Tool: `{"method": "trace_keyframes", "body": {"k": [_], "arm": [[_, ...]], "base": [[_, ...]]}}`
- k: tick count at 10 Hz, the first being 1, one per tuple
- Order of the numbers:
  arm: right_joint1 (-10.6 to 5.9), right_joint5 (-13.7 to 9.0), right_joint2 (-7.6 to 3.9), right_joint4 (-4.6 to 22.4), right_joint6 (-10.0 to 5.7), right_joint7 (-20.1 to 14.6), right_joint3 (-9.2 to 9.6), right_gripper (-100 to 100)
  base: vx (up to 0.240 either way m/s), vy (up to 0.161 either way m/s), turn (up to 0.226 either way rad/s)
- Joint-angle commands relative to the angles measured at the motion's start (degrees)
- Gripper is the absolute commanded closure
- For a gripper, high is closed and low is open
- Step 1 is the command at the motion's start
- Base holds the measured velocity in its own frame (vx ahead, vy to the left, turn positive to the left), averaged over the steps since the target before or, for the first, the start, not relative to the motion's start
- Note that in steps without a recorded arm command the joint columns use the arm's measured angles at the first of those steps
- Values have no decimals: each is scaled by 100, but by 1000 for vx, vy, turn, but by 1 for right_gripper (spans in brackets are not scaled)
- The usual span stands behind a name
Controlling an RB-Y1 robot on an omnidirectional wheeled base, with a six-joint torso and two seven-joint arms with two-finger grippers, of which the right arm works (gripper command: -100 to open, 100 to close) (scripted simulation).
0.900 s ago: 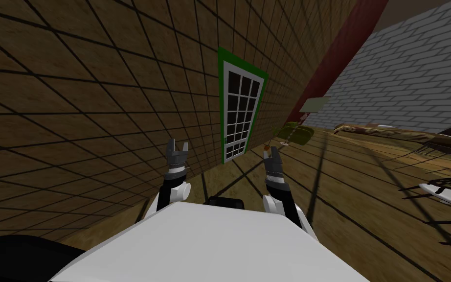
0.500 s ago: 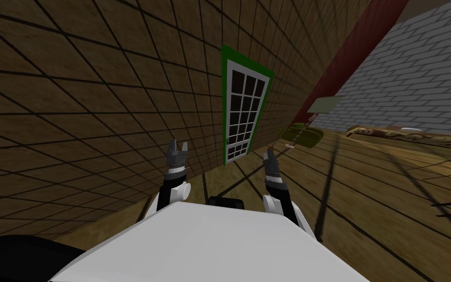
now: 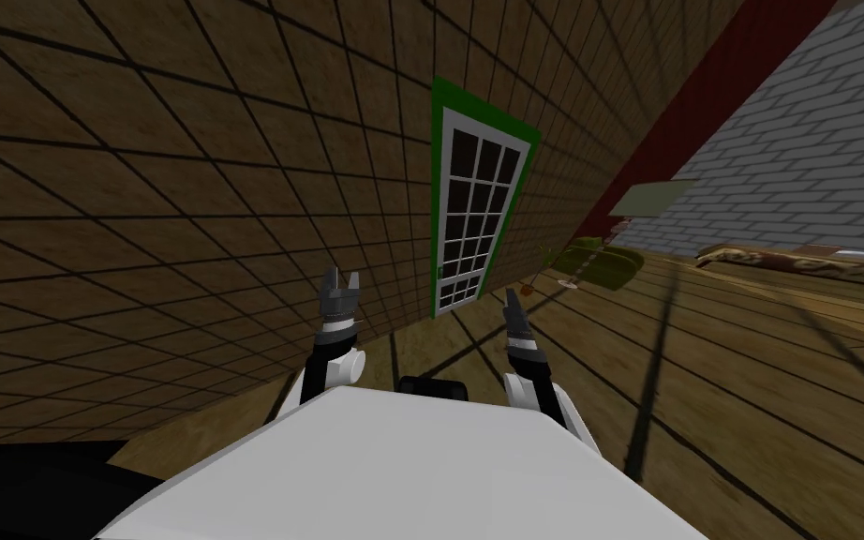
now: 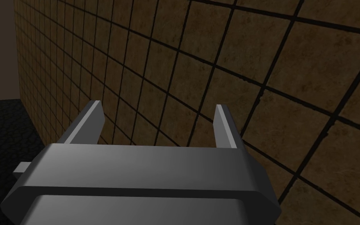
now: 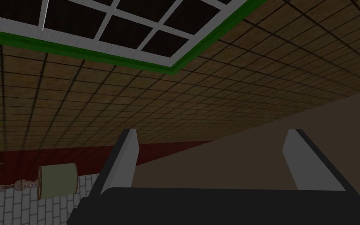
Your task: Pull the door open
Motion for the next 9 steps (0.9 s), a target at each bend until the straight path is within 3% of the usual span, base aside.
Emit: {"method": "trace_keyframes", "body": {"k": [1,9], "arm": [[-54,55,-22,219,-79,186,-67,-100],[-418,388,-102,1407,-424,1210,-451,-100]], "base": [[80,-14,88],[93,-16,130]]}}
